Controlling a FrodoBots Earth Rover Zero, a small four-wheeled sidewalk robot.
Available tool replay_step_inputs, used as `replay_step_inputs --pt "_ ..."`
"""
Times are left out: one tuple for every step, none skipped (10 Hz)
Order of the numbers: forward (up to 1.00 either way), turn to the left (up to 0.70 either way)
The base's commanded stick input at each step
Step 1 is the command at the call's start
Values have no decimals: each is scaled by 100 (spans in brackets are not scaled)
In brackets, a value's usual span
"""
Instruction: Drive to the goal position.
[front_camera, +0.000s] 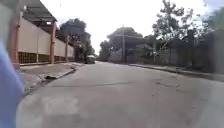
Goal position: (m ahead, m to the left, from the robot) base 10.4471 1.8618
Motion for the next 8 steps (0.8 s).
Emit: replay_step_inputs --pt "100 -25" --pt "100 -38" --pt "100 -18" --pt "100 0" --pt "100 0" --pt "100 0" --pt "100 1" --pt "100 6"
